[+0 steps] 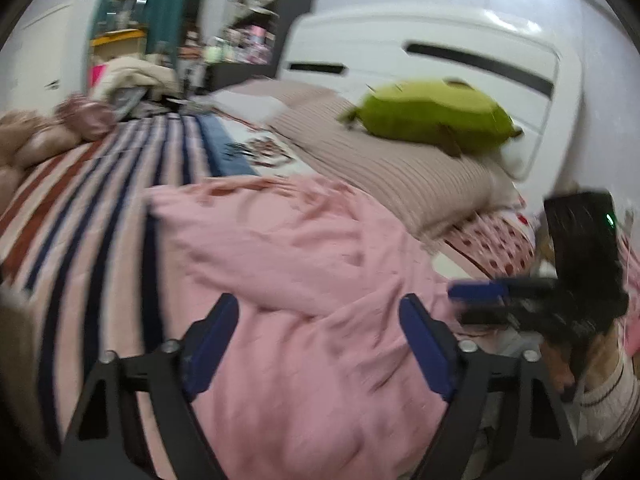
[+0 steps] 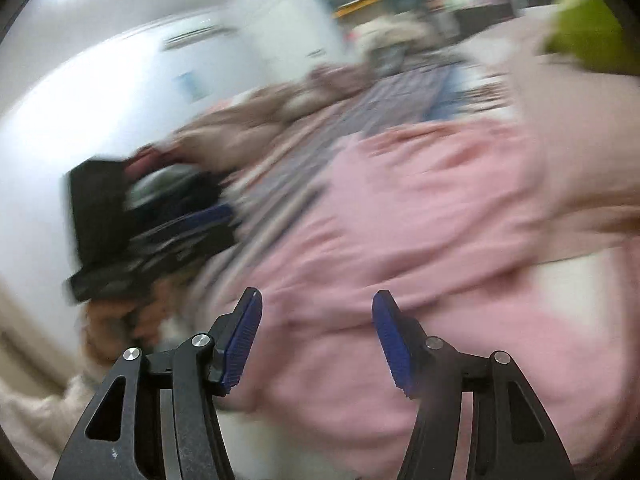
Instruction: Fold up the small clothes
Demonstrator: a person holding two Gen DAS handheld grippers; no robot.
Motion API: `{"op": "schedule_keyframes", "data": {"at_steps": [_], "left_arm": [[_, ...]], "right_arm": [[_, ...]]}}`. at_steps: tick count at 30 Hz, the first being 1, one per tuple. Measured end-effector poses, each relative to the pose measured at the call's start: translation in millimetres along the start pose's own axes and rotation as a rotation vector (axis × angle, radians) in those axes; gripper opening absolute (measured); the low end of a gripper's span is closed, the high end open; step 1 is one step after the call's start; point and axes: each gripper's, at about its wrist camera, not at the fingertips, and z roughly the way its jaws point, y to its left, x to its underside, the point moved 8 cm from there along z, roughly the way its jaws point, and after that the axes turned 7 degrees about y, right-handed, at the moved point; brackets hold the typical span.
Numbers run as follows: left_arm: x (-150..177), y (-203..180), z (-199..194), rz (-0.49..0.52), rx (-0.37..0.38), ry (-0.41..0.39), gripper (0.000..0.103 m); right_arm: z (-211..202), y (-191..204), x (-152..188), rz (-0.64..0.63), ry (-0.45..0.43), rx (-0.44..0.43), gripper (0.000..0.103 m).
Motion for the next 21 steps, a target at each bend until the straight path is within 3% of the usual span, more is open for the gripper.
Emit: {"op": "schedule_keyframes", "data": {"at_steps": [1,3,7,12,14,16,19,21], "left_arm": [[-4,-10,14,0.019,0.027,0.026,0.071],[-11,-28,41,0.057,0.060,0.082,0.064],[-15,-49,87,0.113,0.065,0.178,0.045],[-12,-52,119,0.128,0.027,0.253,0.010],[-15,-47,116,0.104,0.027,0.244,0.007],[-19,-36,112,0.068,0.015,0.224,0.006],[-26,-20,108,0.015,-0.004,0.199,0.006],[-29,-5,106,-0.016,-0.058,0.190,0.006]], "right_arm": [[-3,-24,-5,0.035,-0.011,0.086,0.055],[-4,-52,-11,0.089,-0.013,0.148,0.055],[10,-89,-14,0.197,0.024,0.105,0.054],[20,-104,-19,0.221,0.027,0.052,0.049],[22,-103,-23,0.220,0.020,0.076,0.037],[26,-109,-29,0.220,0.019,0.110,0.011],[25,-117,-25,0.218,0.020,0.127,0.003],[21,-120,-22,0.209,0.017,0.158,0.000]]}}
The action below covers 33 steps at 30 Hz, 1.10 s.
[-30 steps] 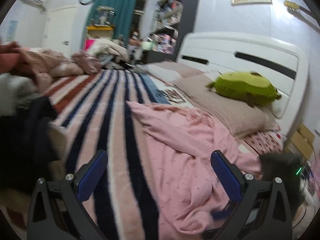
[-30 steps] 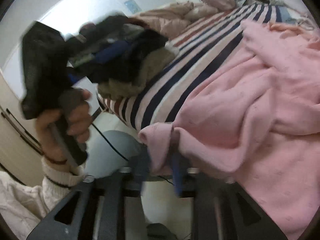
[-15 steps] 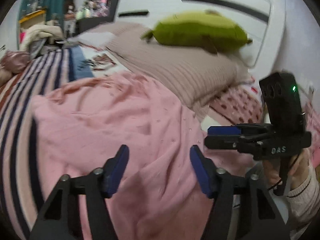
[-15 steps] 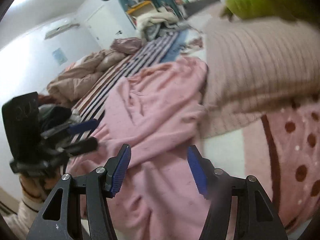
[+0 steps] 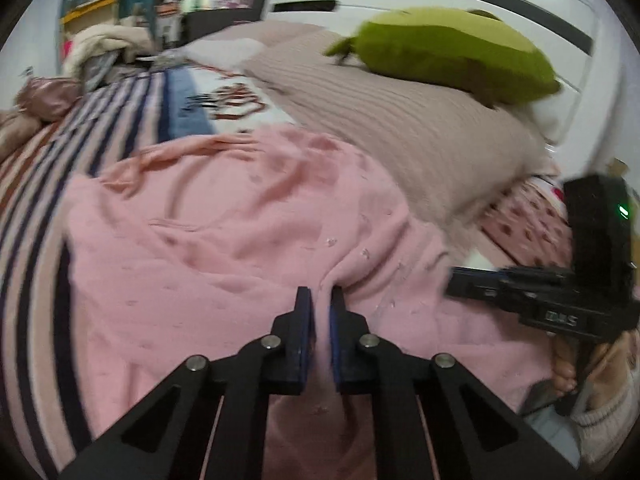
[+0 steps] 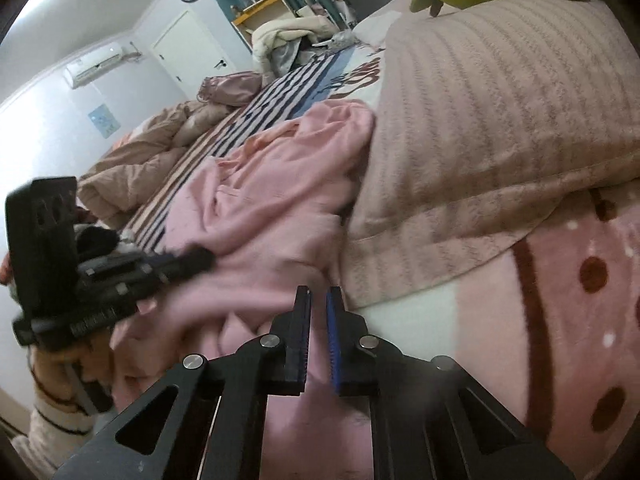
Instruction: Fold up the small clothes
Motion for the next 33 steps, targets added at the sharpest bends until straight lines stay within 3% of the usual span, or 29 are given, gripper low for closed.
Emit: {"op": "schedule_keyframes", "data": {"at_steps": [2,5,8,10,13,14,18,22,25,26,27,28,30,33], "left_arm": [[-1,9,1,-0.031,0.011,0.002,0.006],[0,16,-1,-0.039,0.043,0.006,0.010],[-4,18,-7,-0.048,0.094,-0.014,0.046],[-10,28,-13,-0.082,0.099,-0.038,0.050],[-18,47,-18,-0.079,0.025,-0.048,0.055],[-19,59,-18,-0.075,-0.033,-0.043,0.059],[-16,109,-12,-0.142,-0.173,-0.010,0.063],[3,140,-6,-0.213,-0.143,0.026,0.067],[17,139,0,-0.219,-0.074,0.034,0.067],[21,138,3,-0.214,-0.065,0.039,0.060],[23,136,6,-0.211,-0.062,0.041,0.039],[26,133,8,-0.208,-0.050,0.045,0.027],[28,128,8,-0.200,-0.046,0.037,0.012],[26,127,-3,-0.183,-0.098,0.001,0.011]], "right_arm": [[-5,-3,-1,-0.011,-0.011,0.036,0.000],[-17,2,-6,-0.042,-0.029,0.020,0.006],[-21,10,-17,-0.070,-0.010,-0.017,0.012],[-19,15,-31,-0.083,0.002,-0.018,0.031],[-10,24,-49,-0.131,0.039,0.016,0.032],[-5,28,-56,-0.156,0.054,0.038,0.032],[23,32,-73,-0.217,0.135,0.122,0.048],[57,29,-73,-0.253,0.235,0.173,0.060],[70,29,-74,-0.276,0.236,0.219,0.058],[71,31,-75,-0.286,0.219,0.228,0.053],[71,32,-76,-0.293,0.210,0.235,0.032],[72,33,-76,-0.302,0.200,0.252,0.012],[71,34,-81,-0.316,0.168,0.276,0.008],[60,34,-94,-0.327,0.095,0.323,0.007]]}}
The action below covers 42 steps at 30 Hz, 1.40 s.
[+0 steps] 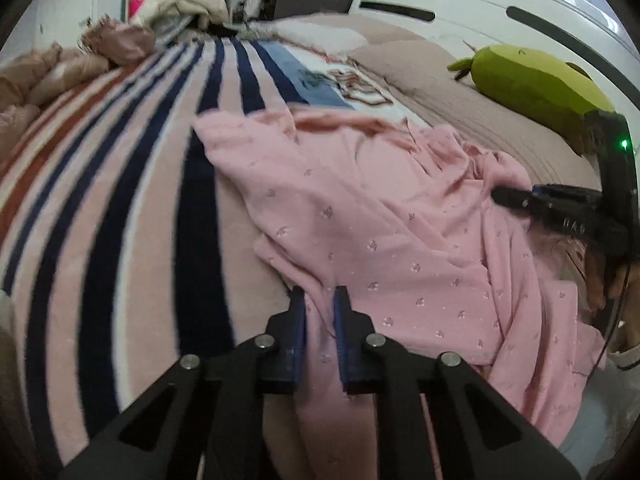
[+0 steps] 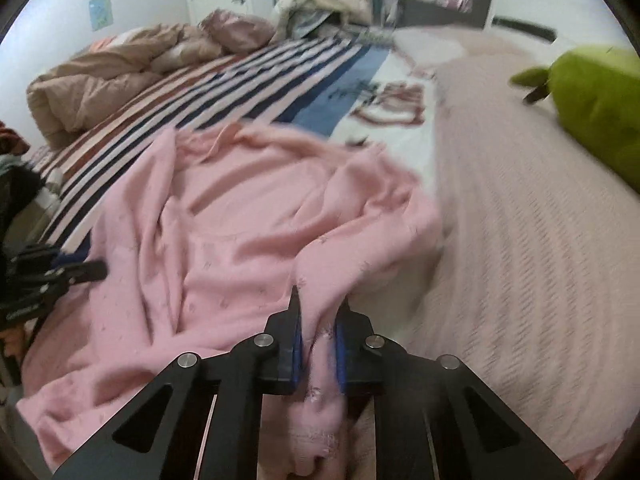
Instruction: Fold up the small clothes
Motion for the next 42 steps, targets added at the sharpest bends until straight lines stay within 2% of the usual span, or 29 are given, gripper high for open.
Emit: {"op": "schedule_keyframes", "data": {"at_steps": [2,4,7,8,9,10,12,15,18,19,20,21,22,23,24,25,29,31,34,36,37,38,39,40,42], "left_arm": [[-1,7,-3,0.005,-0.057,-0.003,0.011],[1,11,-1,0.003,-0.057,0.005,0.012],[5,10,-8,0.005,-0.062,0.009,0.031],[6,7,-16,0.017,-0.052,-0.007,0.045],[6,4,-25,0.024,-0.034,-0.027,0.052],[7,1,-33,0.029,-0.014,-0.040,0.053],[9,-12,-45,0.048,0.037,-0.052,0.053],[22,-39,-56,0.097,0.139,-0.034,0.053],[46,-67,-50,0.136,0.234,0.027,0.053],[50,-72,-47,0.140,0.247,0.040,0.053],[54,-77,-42,0.142,0.262,0.053,0.045],[59,-81,-35,0.139,0.271,0.073,0.029],[62,-83,-30,0.135,0.273,0.090,0.019],[64,-84,-26,0.129,0.272,0.102,0.004],[66,-82,-26,0.129,0.267,0.101,0.004],[66,-83,-28,0.136,0.255,0.089,0.004],[61,-64,-44,0.119,0.222,0.052,0.003],[60,-53,-45,0.109,0.170,0.047,0.003],[66,-50,-39,0.112,0.165,0.071,0.008],[69,-48,-42,0.119,0.153,0.067,0.025],[71,-46,-47,0.113,0.156,0.058,0.031],[70,-43,-51,0.106,0.155,0.047,0.045],[72,-39,-59,0.098,0.152,0.029,0.055],[74,-34,-67,0.092,0.149,0.016,0.057],[83,-24,-82,0.067,0.154,0.002,0.063]], "right_arm": [[-8,-7,-8,0.016,-0.029,0.015,0.007],[-9,-12,-16,0.017,-0.035,0.037,0.007],[2,-12,-16,0.002,0.017,0.026,0.009],[4,-10,-15,-0.002,0.031,0.014,0.012],[2,-10,-12,-0.002,0.038,0.000,0.023],[-4,-11,-10,0.008,0.028,-0.019,0.040],[-21,-14,-5,0.040,-0.013,-0.066,0.053],[-42,-16,9,0.069,-0.024,-0.141,0.053],[-44,-9,32,0.061,0.035,-0.228,0.053],[-40,-5,41,0.060,0.061,-0.241,0.053],[-34,-2,48,0.060,0.081,-0.247,0.053],[-30,0,52,0.060,0.089,-0.247,0.053],[-23,2,55,0.067,0.098,-0.242,0.048],[-18,2,57,0.081,0.097,-0.242,0.040],[-14,0,57,0.097,0.088,-0.242,0.020],[-13,-2,56,0.112,0.074,-0.232,0.008],[-26,-13,54,0.117,0.021,-0.184,0.006],[-29,-16,55,0.124,0.025,-0.182,0.006],[-24,-15,58,0.119,0.043,-0.168,0.007],[-22,-11,60,0.107,0.063,-0.177,0.010],[-25,-9,61,0.102,0.063,-0.180,0.014],[-30,-8,63,0.095,0.061,-0.192,0.018],[-35,-7,66,0.092,0.057,-0.205,0.028],[-46,-7,72,0.092,0.052,-0.232,0.037],[-61,-9,84,0.090,0.049,-0.264,0.048]]}}
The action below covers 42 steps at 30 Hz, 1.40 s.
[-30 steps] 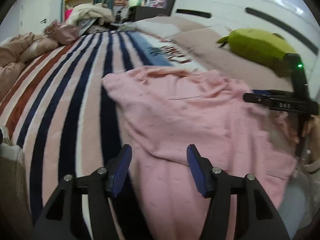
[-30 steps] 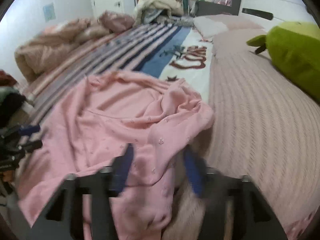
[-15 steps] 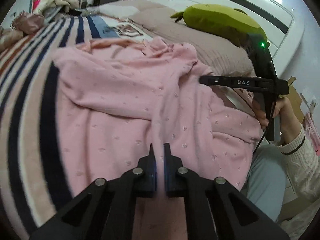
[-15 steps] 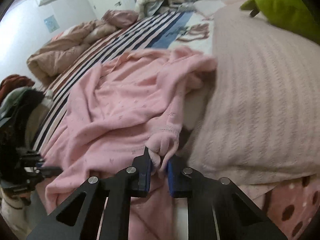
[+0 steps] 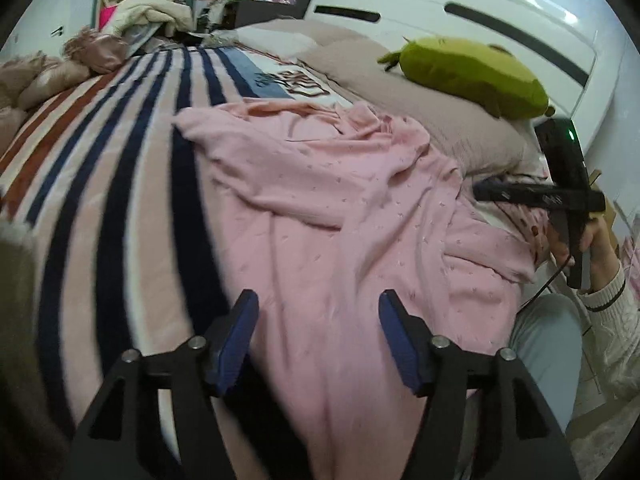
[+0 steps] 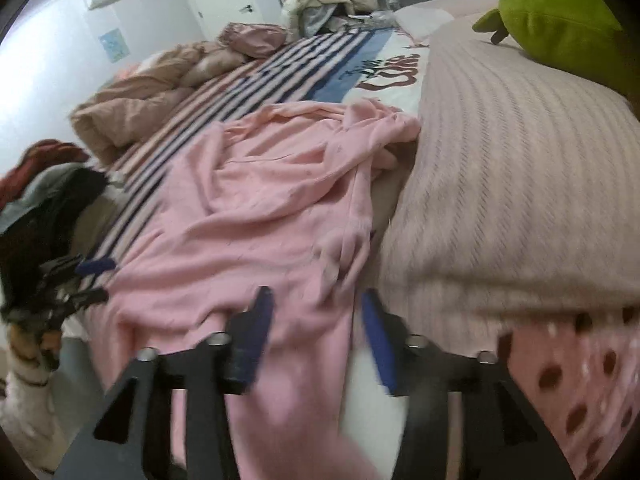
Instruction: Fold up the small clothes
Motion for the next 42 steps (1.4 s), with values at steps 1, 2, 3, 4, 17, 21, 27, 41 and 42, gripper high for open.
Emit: {"op": "schedule_keyframes", "data": {"at_steps": [1,2,3,4,17,21,27,41,42], "left_arm": [[6,4,-7,-0.020,0.009,-0.003,0.065],[13,7,-12,-0.040,0.022,-0.004,0.068],[22,10,-16,-0.059,0.034,0.000,0.069],[31,12,-17,-0.075,0.041,0.011,0.069],[55,-14,12,-0.062,0.025,0.047,0.047],[47,-12,15,-0.084,0.049,0.037,0.047],[45,-13,21,-0.094,0.077,0.032,0.047],[47,-24,-7,-0.122,0.100,-0.039,0.008],[47,-25,-12,-0.124,0.101,-0.048,0.008]], "right_arm": [[-9,0,10,-0.001,0.004,-0.020,0.052],[-15,0,19,-0.001,0.010,-0.039,0.053],[-21,1,29,0.002,0.018,-0.065,0.053],[-26,1,40,0.010,0.029,-0.100,0.053],[-15,29,86,-0.080,0.055,-0.154,0.053],[-29,16,71,-0.070,-0.013,-0.033,0.053],[-15,24,93,-0.145,0.112,-0.140,0.064],[-10,65,89,-0.107,0.039,-0.323,0.010],[-14,65,87,-0.102,0.026,-0.335,0.009]]}}
